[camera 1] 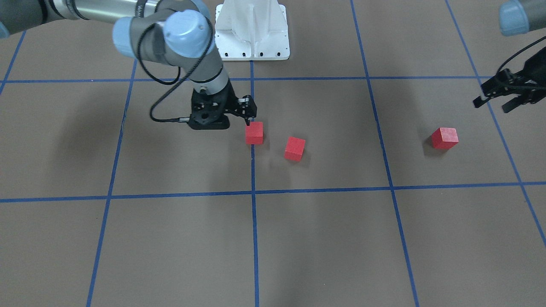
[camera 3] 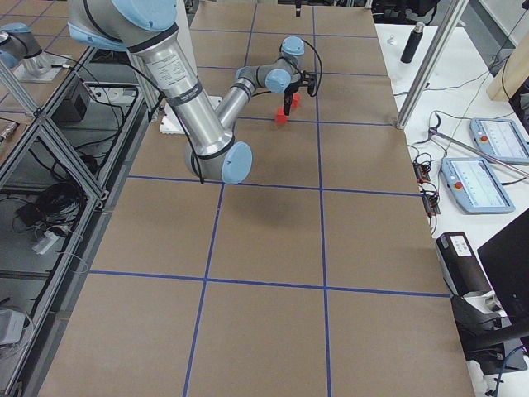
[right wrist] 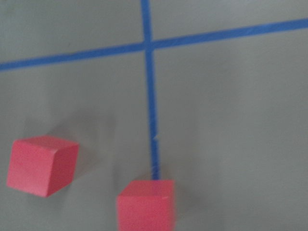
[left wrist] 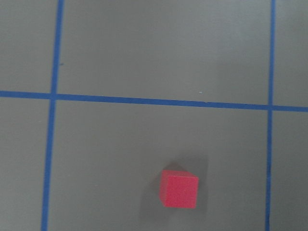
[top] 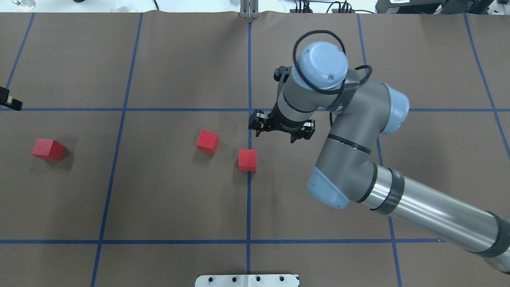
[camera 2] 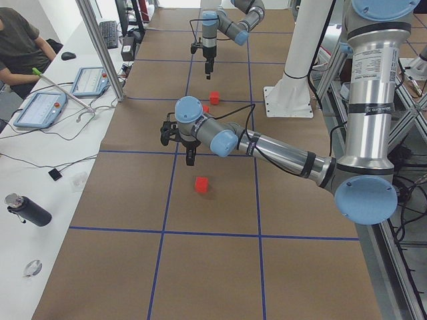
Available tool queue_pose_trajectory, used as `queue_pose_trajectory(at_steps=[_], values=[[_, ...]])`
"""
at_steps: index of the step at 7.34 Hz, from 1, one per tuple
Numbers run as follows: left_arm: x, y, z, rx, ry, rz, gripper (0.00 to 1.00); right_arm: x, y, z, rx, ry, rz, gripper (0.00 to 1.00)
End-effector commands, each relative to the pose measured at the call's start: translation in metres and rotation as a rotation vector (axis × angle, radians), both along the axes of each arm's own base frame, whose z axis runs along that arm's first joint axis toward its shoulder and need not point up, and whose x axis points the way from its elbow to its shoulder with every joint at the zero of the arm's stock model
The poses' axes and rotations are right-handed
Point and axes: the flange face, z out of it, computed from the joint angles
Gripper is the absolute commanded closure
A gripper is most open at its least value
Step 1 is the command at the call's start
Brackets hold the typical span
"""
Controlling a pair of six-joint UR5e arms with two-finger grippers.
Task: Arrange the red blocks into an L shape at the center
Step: 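Raise the right gripper away while the left arm reaches toward the middle cube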
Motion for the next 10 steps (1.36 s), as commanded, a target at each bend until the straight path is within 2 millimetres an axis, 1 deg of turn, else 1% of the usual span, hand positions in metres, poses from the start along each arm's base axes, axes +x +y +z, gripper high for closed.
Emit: queue_pose_trajectory(at_steps=[1, 2, 3, 4, 5, 6, 7, 8, 9, 10], values=[[0.139, 0.009, -0.088, 0.008, 0.069, -0.02, 0.0, 0.094, -0.018, 0.075, 0.024, 0.017, -0.035, 0.0], [0.199, 0.022, -0.117, 0.051, 0.064, -0.008, 0.0, 0.127, -0.03, 0.103, 0.054, 0.029, -0.061, 0.0], [0.244, 0.02, -0.137, 0.076, 0.045, 0.002, 0.0, 0.148, -0.036, 0.125, 0.056, 0.041, -0.07, 0.0], [0.277, 0.005, -0.172, 0.071, 0.023, 0.024, 0.01, 0.154, -0.039, 0.134, 0.053, 0.051, -0.066, 0.0], [0.311, 0.009, -0.193, 0.1, 0.002, 0.076, 0.08, 0.159, -0.039, 0.137, 0.05, 0.055, -0.059, 0.0], [0.336, 0.015, -0.201, 0.189, -0.029, 0.081, 0.03, 0.16, -0.038, 0.145, 0.042, 0.068, -0.055, 0.0], [0.347, 0.018, -0.195, 0.266, -0.059, 0.117, 0.02, 0.16, -0.038, 0.149, 0.044, 0.074, -0.057, 0.0], [0.347, 0.016, -0.193, 0.329, -0.099, 0.168, 0.01, 0.16, -0.038, 0.15, 0.044, 0.075, -0.06, 0.0], [0.35, 0.013, -0.189, 0.326, -0.119, 0.17, 0.01, 0.159, -0.038, 0.151, 0.043, 0.077, -0.06, 0.0], [0.36, 0.012, -0.186, 0.347, -0.155, 0.139, 0.01, 0.159, -0.038, 0.151, 0.043, 0.077, -0.061, 0.0]])
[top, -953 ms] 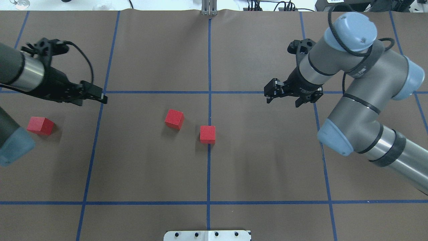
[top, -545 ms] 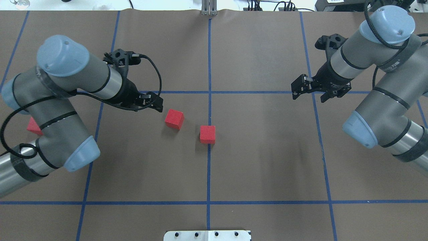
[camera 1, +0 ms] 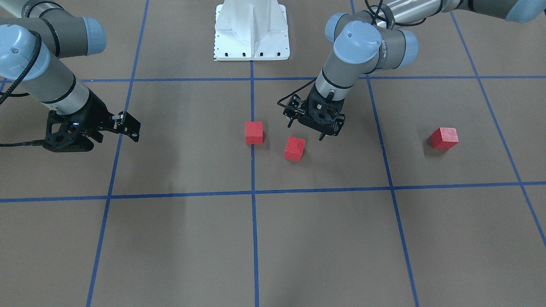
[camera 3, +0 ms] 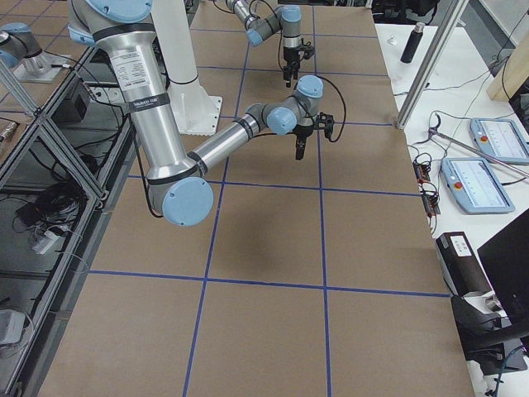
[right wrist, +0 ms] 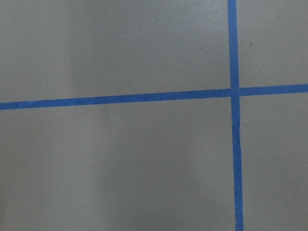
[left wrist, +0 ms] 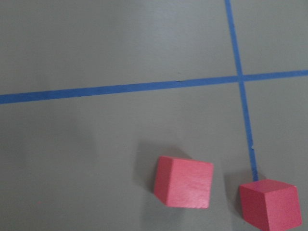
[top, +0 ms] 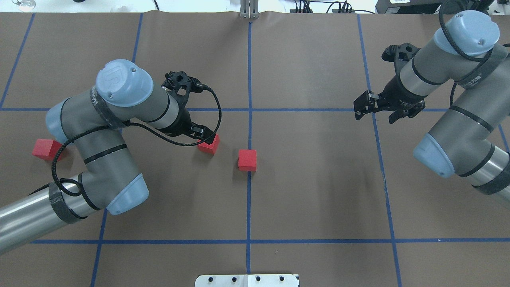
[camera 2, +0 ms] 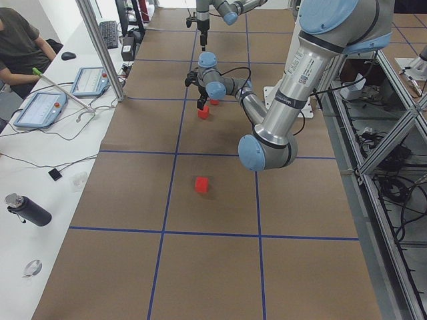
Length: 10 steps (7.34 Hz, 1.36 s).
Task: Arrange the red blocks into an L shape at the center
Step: 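Grasp the middle red cube with the left gripper and lift it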
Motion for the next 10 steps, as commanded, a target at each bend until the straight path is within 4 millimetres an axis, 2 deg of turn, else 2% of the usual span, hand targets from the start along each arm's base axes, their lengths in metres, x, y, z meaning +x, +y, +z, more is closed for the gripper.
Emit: queue_pose_trajectory(at_steps=[1, 2, 3, 5, 8, 9, 10], values=[[0.031, -0.005, -0.005, 0.044, -0.058, -0.035, 0.01, 0.0, 0.0, 0.003, -0.002, 0.005, 0.001, 0.0], [0.048, -0.017, -0.012, 0.027, -0.067, -0.043, 0.01, -0.001, 0.0, 0.003, -0.001, 0.005, -0.001, 0.0], [0.056, -0.021, -0.01, 0.021, -0.076, -0.041, 0.01, -0.001, -0.001, 0.004, -0.002, 0.007, -0.001, 0.0], [0.065, -0.022, 0.003, 0.005, -0.095, -0.035, 0.01, -0.003, -0.001, 0.005, -0.003, 0.01, -0.001, 0.0], [0.079, -0.013, 0.012, -0.05, -0.104, -0.047, 0.02, -0.006, -0.004, 0.009, -0.01, 0.016, -0.001, 0.0], [0.078, -0.013, 0.012, -0.053, -0.1, -0.05, 0.43, -0.006, -0.004, 0.008, -0.009, 0.015, -0.001, 0.0], [0.078, -0.012, 0.01, -0.052, -0.096, -0.049, 0.99, -0.006, -0.004, 0.009, -0.01, 0.016, -0.001, 0.0]])
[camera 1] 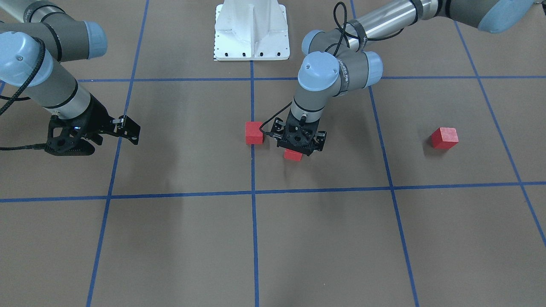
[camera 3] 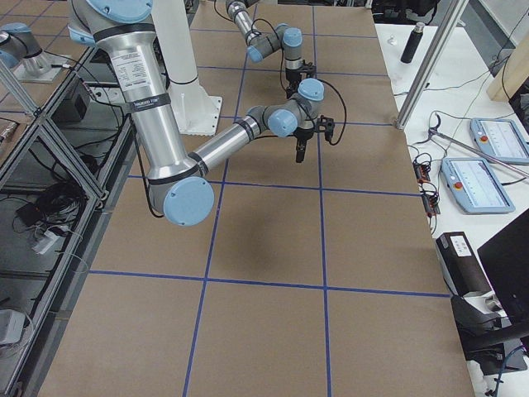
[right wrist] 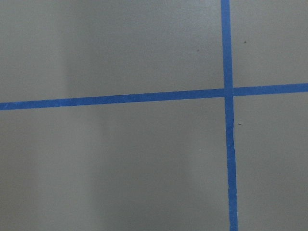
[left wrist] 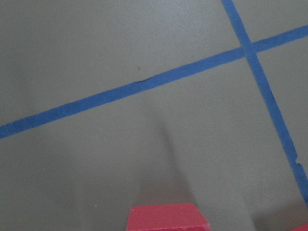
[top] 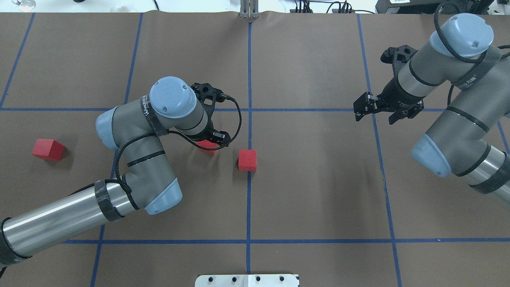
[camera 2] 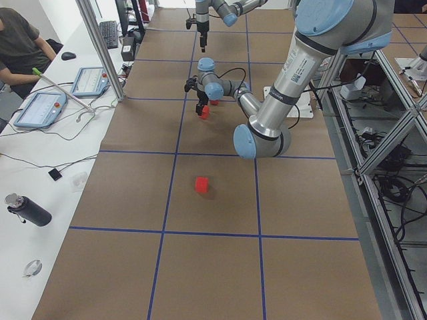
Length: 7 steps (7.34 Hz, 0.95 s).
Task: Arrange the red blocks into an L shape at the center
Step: 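Grasp the middle red cube with the left gripper and lift it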
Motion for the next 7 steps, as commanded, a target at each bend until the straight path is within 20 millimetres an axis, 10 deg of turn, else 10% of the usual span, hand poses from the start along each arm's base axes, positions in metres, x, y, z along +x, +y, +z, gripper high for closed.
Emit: queue_pose_trajectory(at_steps=[1, 4, 7], values=[[-0.007, -0.005, -0.003, 0.009, 0.008, -0.002, 1.0, 0.0, 0.0, 0.002, -0.003, 0.002, 0.0, 0.0], [-0.03, -0.047, -0.046, -0.089, -0.007, -0.051, 1.0, -0.002, -0.001, 0.002, 0.0, 0.007, 0.003, 0.0], [0.04, -0.053, -0.092, -0.284, -0.03, -0.161, 1.0, -0.003, -0.001, 0.0, 0.002, 0.005, 0.003, 0.0]])
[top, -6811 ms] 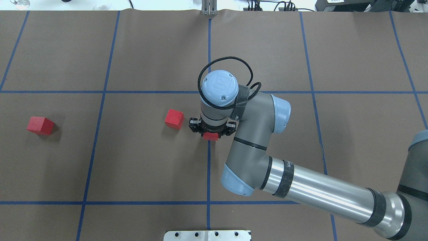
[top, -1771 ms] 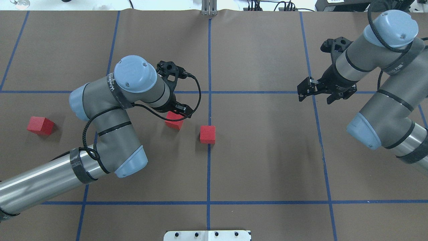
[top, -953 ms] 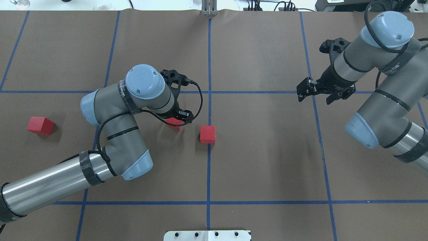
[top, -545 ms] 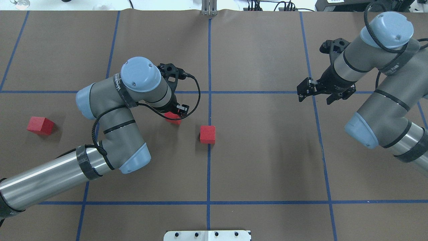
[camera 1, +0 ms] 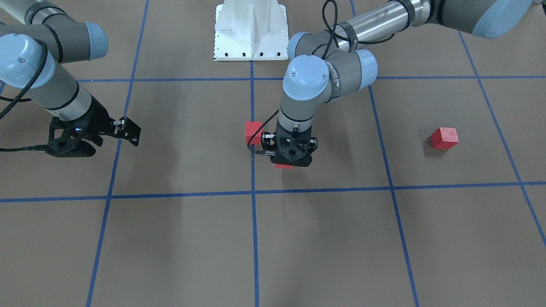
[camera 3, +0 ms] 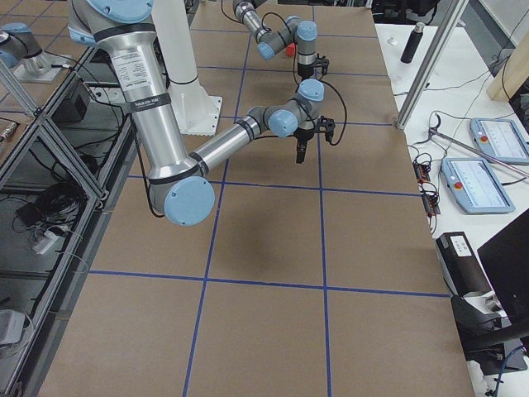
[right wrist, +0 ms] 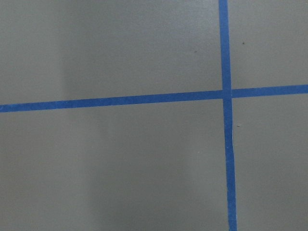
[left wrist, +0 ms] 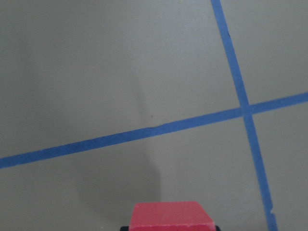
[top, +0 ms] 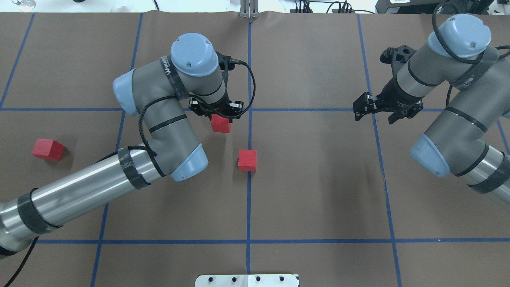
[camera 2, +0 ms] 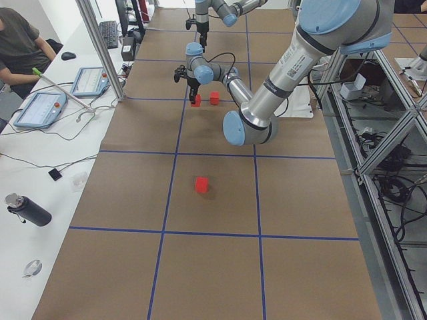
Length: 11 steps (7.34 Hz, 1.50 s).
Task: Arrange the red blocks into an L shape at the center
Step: 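Carry the red cube with the left gripper next to the placed cube, then lower the red cube against the placed cube, adjusting its alignment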
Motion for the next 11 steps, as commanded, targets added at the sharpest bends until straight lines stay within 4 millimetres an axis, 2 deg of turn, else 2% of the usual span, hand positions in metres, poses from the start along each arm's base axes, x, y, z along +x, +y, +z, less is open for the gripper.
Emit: queue_pose_trajectory(at_steps=[1, 3, 11], values=[[0.047, 0.006, -0.028, -0.084, -0.022, -0.065, 1.0, 0.0, 0.0, 0.0, 0.0, 0.0, 0.0, 0.0], [0.073, 0.021, -0.03, -0.104, -0.042, -0.063, 1.0, 0.0, 0.0, -0.001, 0.0, -0.001, 0.001, 0.0], [0.072, 0.027, -0.026, -0.091, -0.044, -0.054, 1.0, 0.0, 0.0, -0.001, 0.0, -0.001, 0.001, 0.0]])
